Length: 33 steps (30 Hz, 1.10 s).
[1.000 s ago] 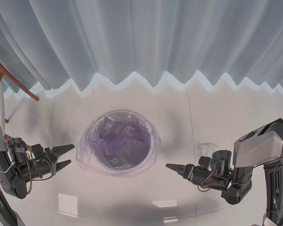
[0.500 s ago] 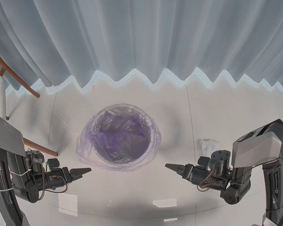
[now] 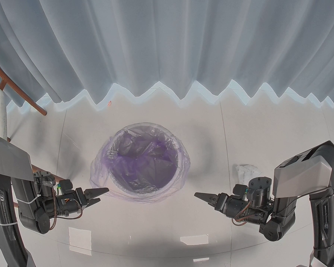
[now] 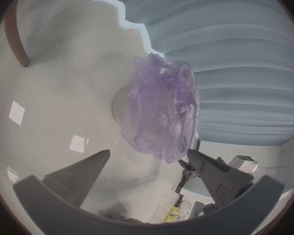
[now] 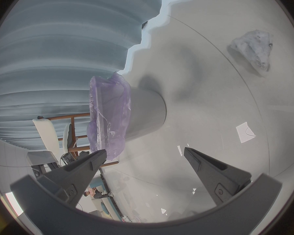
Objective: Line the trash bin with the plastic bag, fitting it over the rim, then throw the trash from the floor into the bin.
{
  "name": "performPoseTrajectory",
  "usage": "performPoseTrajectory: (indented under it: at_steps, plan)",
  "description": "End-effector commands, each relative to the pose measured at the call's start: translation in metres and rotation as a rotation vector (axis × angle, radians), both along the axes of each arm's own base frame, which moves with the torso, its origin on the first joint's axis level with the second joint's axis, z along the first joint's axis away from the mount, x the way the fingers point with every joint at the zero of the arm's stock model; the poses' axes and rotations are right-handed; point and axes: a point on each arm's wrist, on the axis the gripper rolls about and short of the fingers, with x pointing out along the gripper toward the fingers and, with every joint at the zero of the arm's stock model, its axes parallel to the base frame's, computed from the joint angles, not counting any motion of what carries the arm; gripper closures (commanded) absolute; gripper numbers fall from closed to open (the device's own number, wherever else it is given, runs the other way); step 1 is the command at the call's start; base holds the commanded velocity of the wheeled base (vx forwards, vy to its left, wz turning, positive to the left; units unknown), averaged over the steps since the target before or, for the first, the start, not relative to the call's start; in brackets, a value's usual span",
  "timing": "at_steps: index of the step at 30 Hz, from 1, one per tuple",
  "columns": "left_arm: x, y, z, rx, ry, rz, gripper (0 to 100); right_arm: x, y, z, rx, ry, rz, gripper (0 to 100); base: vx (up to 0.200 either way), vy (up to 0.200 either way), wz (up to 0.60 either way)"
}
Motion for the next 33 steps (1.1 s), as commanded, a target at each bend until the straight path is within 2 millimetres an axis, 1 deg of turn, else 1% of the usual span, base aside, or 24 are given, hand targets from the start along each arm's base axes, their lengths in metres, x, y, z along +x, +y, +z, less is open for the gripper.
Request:
performPoseTrajectory:
  at_steps: [1, 5, 7, 9, 19, 22, 24, 25, 26, 33]
  plan:
    - [0.003, -0.001, 0.005, -0.001, -0.026, -0.002, 100, 0.001, 0.001, 0.001, 0.010, -0.014, 0.000, 0, 0.000, 0.000, 0.00]
    - [0.010, 0.000, 0.007, 0.001, -0.052, 0.001, 100, 0.001, 0.001, 0.001, 0.010, -0.014, 0.000, 0, 0.000, 0.000, 0.00]
    - [0.010, 0.000, 0.007, 0.001, -0.052, 0.001, 100, 0.001, 0.001, 0.001, 0.010, -0.014, 0.000, 0, 0.000, 0.000, 0.00]
    - [0.015, 0.001, 0.008, 0.001, -0.071, 0.003, 100, 0.001, 0.001, 0.001, 0.010, -0.014, 0.000, 0, 0.000, 0.000, 0.00]
    - [0.013, 0.002, 0.003, -0.004, -0.043, 0.009, 100, 0.001, 0.001, 0.000, 0.006, -0.013, 0.001, 0, 0.000, 0.000, 0.00]
    - [0.017, 0.003, -0.018, 0.000, 0.004, 0.008, 100, 0.001, 0.001, 0.000, 0.006, -0.013, 0.001, 0, 0.000, 0.000, 0.00]
    - [0.022, 0.005, -0.027, -0.001, 0.015, 0.012, 100, 0.001, 0.001, 0.000, 0.006, -0.015, 0.002, 0, 0.000, 0.000, 0.00]
    - [0.022, 0.005, -0.027, -0.001, 0.015, 0.012, 100, 0.001, 0.001, 0.000, 0.006, -0.015, 0.002, 0, 0.000, 0.000, 0.00]
    - [0.026, 0.006, -0.038, -0.002, 0.033, 0.016, 100, 0.001, 0.001, -0.001, 0.004, -0.012, 0.002, 0, 0.000, 0.000, 0.00]
    - [0.029, 0.001, -0.037, 0.011, 0.016, 0.011, 100, 0.001, 0.001, -0.001, 0.004, -0.012, 0.002, 0, 0.000, 0.000, 0.00]
